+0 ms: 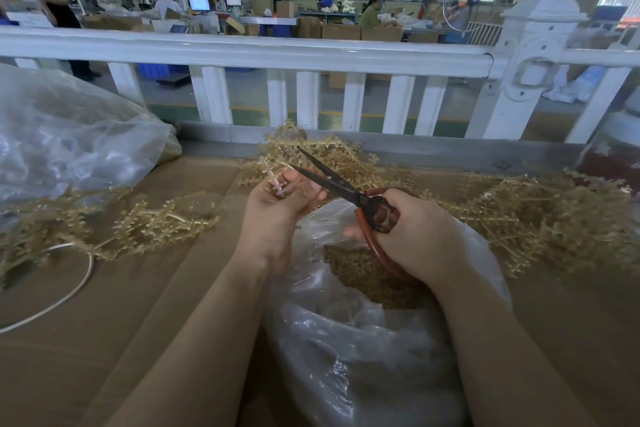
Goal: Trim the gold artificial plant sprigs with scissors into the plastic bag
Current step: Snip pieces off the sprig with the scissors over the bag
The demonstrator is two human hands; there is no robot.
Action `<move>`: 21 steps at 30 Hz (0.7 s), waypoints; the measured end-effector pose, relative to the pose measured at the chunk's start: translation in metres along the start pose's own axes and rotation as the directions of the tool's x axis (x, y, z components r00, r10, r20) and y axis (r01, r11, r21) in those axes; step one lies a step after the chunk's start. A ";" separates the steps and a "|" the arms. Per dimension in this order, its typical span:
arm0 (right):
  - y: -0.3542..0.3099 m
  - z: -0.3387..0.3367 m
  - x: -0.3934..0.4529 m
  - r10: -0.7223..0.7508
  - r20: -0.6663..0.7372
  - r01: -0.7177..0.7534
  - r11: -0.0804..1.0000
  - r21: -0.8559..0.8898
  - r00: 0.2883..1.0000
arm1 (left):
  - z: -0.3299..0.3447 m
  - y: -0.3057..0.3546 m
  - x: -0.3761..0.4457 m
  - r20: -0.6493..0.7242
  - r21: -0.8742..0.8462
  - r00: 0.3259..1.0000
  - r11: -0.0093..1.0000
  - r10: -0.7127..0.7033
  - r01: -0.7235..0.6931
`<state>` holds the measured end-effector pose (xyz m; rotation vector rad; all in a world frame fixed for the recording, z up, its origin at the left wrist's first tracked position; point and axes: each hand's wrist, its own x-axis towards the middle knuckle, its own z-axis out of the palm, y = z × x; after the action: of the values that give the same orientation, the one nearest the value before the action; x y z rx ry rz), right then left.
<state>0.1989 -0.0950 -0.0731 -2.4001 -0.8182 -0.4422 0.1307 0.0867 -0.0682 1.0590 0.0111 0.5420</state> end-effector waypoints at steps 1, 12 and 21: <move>0.000 0.000 0.000 0.000 -0.007 0.000 1.000 -0.003 1.000 | 0.000 0.000 0.000 -0.002 0.000 1.000 1.000 0.001 -0.001; 0.000 -0.001 -0.002 0.006 -0.055 -0.006 1.000 0.006 0.998 | 0.001 0.003 -0.002 0.001 0.014 1.000 1.000 -0.003 0.003; -0.003 -0.006 -0.004 0.002 -0.033 -0.003 0.999 -0.037 0.999 | 0.003 0.006 -0.004 -0.010 0.069 0.999 0.997 -0.040 0.040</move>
<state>0.1933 -0.0982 -0.0689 -2.4206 -0.7987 -0.4989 0.1253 0.0846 -0.0632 1.1218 0.0587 0.5130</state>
